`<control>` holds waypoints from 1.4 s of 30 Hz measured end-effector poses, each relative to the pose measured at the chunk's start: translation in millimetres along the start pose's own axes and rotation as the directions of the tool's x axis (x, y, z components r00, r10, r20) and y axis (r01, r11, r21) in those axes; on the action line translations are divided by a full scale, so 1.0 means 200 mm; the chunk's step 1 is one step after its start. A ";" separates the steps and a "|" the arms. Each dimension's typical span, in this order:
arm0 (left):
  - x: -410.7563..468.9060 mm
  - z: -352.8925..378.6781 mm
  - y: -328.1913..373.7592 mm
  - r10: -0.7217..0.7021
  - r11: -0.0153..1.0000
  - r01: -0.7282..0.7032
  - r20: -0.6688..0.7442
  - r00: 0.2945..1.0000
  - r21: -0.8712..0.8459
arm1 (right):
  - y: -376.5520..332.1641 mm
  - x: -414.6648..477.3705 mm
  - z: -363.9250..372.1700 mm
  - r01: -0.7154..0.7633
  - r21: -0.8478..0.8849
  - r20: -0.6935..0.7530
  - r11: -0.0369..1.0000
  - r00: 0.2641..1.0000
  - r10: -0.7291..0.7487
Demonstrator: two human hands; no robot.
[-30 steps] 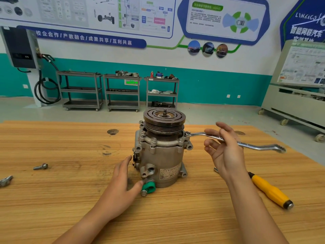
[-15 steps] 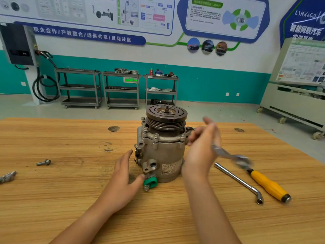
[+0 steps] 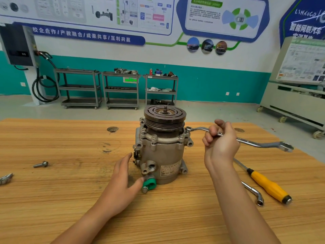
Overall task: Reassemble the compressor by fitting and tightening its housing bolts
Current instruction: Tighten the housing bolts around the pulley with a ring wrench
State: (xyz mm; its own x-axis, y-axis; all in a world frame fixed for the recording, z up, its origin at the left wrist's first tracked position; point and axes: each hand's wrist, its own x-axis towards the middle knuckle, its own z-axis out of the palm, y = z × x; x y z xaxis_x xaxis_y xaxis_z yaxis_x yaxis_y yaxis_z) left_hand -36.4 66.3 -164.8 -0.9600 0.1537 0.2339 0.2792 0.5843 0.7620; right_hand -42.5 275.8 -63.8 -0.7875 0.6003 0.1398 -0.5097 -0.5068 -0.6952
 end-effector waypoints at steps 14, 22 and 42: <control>0.00 0.01 -0.01 -0.002 1.000 0.002 -0.005 1.000 0.008 | 0.25 -0.33 0.17 0.281 -0.230 -0.041 0.932 0.954 -0.297; 0.01 0.01 -0.01 0.000 1.000 0.000 0.004 1.000 0.000 | -0.04 -0.26 0.15 0.367 0.113 -0.036 0.923 0.930 -0.365; 0.00 0.01 0.00 -0.007 1.000 0.007 0.007 1.000 0.003 | 0.15 -0.12 0.00 0.210 0.029 -0.198 0.977 0.960 -0.200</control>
State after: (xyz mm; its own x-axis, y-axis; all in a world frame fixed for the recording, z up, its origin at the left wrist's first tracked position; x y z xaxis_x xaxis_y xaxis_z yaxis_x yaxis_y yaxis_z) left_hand -35.9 68.0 -165.1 -0.9622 0.1551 0.2238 0.2720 0.5881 0.7617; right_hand -39.6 245.7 -88.3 -0.5850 0.8000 0.1332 -0.6733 -0.3875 -0.6298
